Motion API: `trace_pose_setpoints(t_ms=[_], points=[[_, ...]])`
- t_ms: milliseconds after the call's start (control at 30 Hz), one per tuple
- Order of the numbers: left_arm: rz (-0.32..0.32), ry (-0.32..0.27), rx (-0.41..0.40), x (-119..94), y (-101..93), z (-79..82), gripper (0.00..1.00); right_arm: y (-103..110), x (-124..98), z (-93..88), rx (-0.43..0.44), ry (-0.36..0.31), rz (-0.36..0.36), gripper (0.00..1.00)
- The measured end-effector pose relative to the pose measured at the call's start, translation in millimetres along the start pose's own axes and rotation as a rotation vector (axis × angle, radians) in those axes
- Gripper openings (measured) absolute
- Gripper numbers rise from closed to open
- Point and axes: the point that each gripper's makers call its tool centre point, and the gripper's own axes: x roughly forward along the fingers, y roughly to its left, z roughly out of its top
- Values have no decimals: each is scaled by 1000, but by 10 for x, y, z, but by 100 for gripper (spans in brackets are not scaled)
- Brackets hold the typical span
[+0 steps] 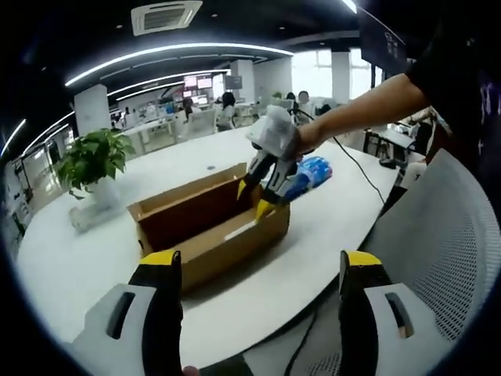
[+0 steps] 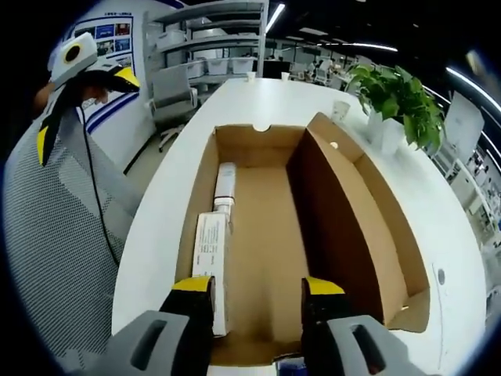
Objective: Operate the shoe box by opening the lid, removing the specified soft item, and placing it in the target area until the item is outside and the box remains undamaged.
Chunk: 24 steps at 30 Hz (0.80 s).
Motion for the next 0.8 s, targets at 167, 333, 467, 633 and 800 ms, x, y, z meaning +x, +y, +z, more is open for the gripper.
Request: trace_pose_setpoints(t_ms=[167,333,467,633,800], points=[[0,4,-3,9,-6,-10,80,20,-25,2,16,-18,17,41],[-3,8,0,18,-13,-17,80,94,26,-6,34,-24,54,40],[-1,2,-6,18,-12,-6,79,57,14,-2,17,-24,36,42],[-6,2,-6,26,-13,-7,79,25,-20,-26,-5,-11,25,41],[-10,1,-11,33,-20,-6,80,78,-39,-15,-6,-23,57,41]])
